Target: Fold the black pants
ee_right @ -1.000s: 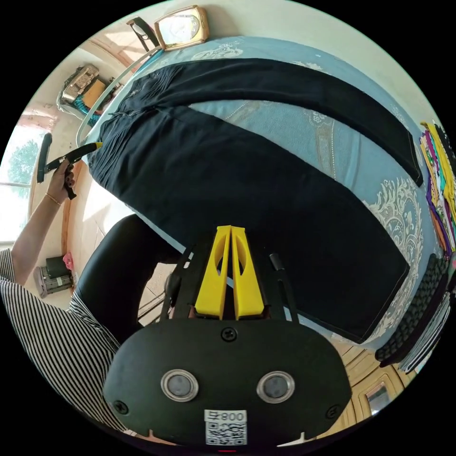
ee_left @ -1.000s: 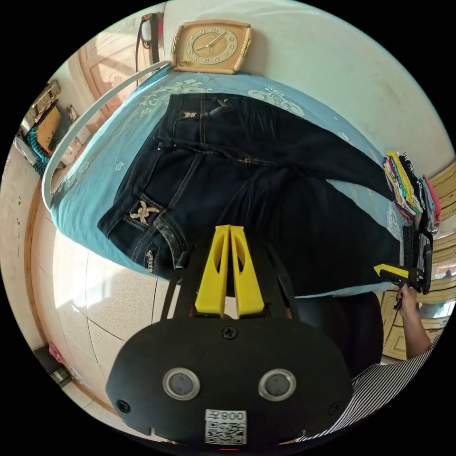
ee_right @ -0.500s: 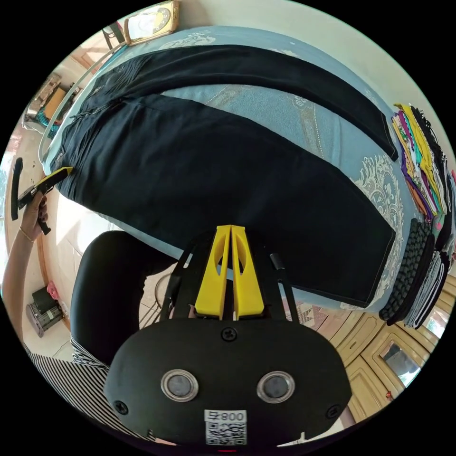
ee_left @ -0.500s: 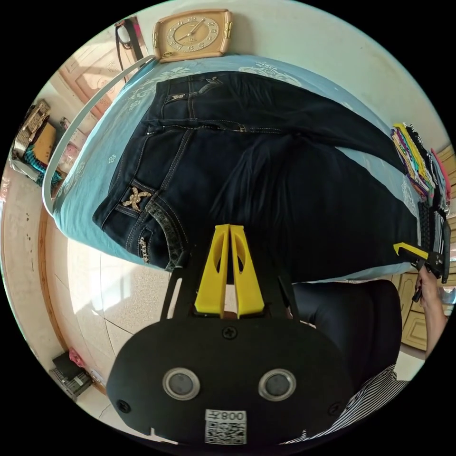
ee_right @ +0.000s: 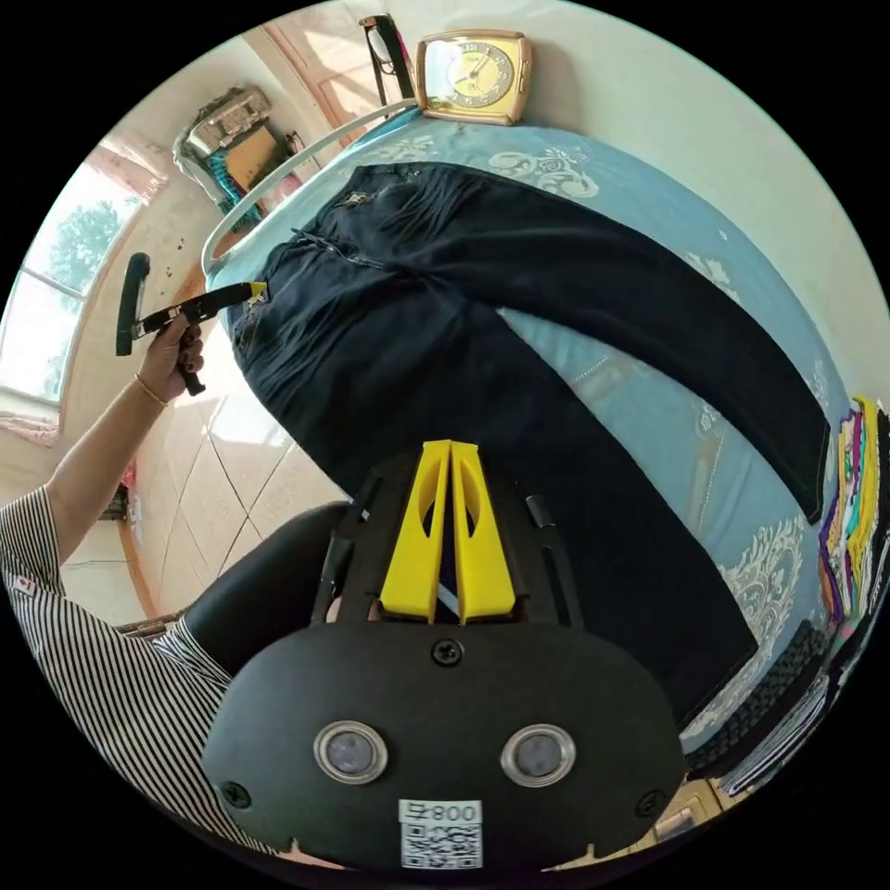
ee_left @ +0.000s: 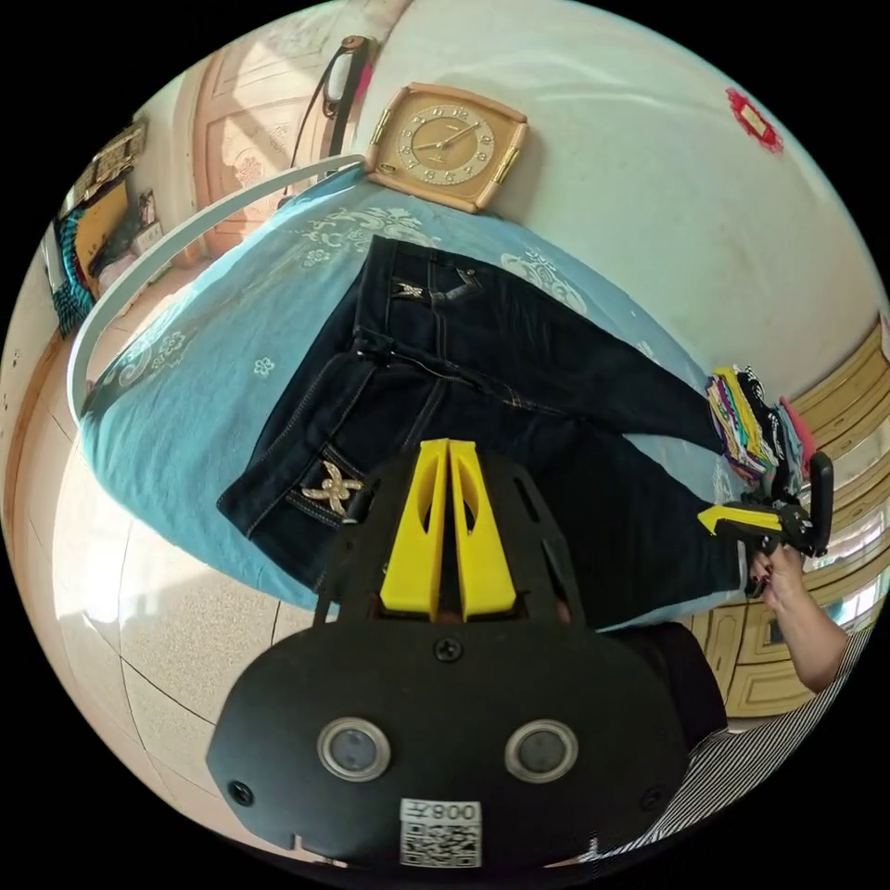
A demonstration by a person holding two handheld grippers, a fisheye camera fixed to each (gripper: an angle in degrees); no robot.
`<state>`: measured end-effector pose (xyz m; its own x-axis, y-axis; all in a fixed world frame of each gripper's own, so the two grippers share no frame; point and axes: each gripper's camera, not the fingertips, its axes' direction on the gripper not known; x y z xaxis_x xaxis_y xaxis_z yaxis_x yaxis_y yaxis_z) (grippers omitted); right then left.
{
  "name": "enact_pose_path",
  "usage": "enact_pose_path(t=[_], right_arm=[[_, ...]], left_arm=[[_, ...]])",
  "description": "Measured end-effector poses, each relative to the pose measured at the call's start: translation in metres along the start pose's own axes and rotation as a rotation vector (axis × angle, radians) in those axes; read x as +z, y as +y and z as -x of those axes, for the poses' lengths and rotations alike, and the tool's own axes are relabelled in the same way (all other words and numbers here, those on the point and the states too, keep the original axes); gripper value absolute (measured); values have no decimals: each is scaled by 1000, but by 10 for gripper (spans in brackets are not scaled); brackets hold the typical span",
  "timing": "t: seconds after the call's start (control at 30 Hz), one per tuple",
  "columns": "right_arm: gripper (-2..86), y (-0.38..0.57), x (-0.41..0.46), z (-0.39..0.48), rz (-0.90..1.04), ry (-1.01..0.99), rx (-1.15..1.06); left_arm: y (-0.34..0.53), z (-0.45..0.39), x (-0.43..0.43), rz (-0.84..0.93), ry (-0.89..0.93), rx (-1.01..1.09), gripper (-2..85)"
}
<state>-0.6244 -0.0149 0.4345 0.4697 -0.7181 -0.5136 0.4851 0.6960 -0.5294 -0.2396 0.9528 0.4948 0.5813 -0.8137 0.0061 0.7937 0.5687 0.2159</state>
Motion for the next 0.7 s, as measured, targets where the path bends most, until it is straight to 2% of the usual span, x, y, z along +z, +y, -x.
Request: enact_pose_path(t=[0.2, 0.37, 0.53, 0.7], right_arm=[[54, -104, 39, 49, 9, -176, -185], [73, -164, 62, 87, -19, -216, -305], [87, -227, 83, 137, -97, -151, -439], [78, -262, 120, 183, -45, 18, -555]], left_arm=[[-15, 45, 49, 85, -55, -35, 1], [7, 62, 52, 16, -10, -45, 1], [24, 62, 56, 12, -70, -14, 2], [38, 64, 61, 10, -89, -5, 2]])
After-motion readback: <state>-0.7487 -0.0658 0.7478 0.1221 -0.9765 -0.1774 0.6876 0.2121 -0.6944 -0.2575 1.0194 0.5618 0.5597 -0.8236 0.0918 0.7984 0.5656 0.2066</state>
